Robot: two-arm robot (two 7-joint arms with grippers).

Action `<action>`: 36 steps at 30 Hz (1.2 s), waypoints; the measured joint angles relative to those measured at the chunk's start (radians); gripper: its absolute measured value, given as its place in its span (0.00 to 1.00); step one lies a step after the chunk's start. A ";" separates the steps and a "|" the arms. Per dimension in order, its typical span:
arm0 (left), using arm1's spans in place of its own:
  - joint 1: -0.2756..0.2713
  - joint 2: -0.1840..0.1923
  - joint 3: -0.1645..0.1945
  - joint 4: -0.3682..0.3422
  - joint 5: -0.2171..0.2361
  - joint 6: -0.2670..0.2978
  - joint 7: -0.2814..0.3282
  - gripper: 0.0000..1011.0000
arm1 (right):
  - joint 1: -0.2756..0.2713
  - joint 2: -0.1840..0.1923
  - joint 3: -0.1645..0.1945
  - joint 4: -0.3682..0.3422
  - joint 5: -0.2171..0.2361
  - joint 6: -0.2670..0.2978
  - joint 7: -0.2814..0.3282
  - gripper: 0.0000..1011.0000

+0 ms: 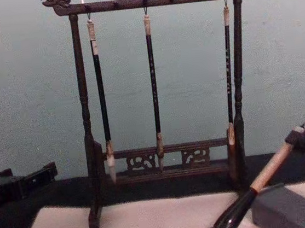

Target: Pick up the brush from the inkstone, write on the paper, then place the brush back to its original position.

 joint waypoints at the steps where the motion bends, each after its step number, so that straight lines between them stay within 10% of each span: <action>1: 0.000 0.000 0.000 0.000 0.000 0.000 0.000 0.99 | -0.006 0.007 -0.006 -0.021 -0.011 -0.004 -0.002 0.17; 23: 0.000 0.000 0.000 0.000 0.000 0.000 0.000 0.99 | -0.044 0.073 -0.076 -0.250 -0.205 -0.031 -0.050 0.17; 36: 0.000 0.000 0.000 0.000 0.000 0.000 0.000 0.99 | -0.073 0.107 -0.060 -0.358 -0.307 -0.039 -0.078 0.17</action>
